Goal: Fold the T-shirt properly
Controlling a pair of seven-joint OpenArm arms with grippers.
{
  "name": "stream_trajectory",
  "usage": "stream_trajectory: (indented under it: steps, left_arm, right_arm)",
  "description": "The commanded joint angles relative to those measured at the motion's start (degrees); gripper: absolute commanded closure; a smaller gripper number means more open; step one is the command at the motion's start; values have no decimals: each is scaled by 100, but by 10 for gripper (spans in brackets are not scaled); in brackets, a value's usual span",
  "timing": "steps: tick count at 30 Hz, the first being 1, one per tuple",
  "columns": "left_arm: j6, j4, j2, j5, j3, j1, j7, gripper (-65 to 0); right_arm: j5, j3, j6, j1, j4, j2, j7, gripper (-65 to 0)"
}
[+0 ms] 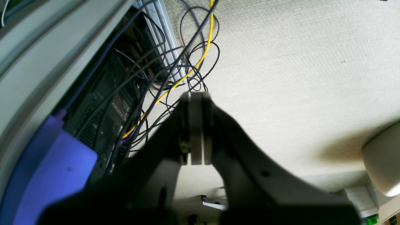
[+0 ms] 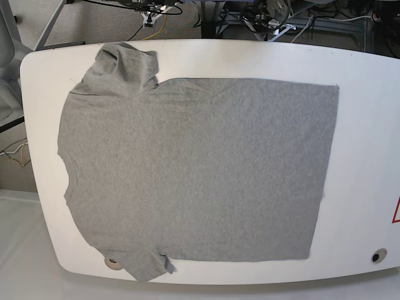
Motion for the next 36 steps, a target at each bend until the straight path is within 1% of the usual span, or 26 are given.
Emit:
stream_trajectory:
  steps: [1, 36]
  left_arm:
    - [18, 1, -28, -138, 42, -1, 27, -16]
    - [44, 1, -69, -113, 77, 52, -43, -14]
  right_arm:
    - [-25, -8, 12, -31, 116, 2, -8, 0]
    - [-25, -29, -10, -68, 165, 27, -6, 0]
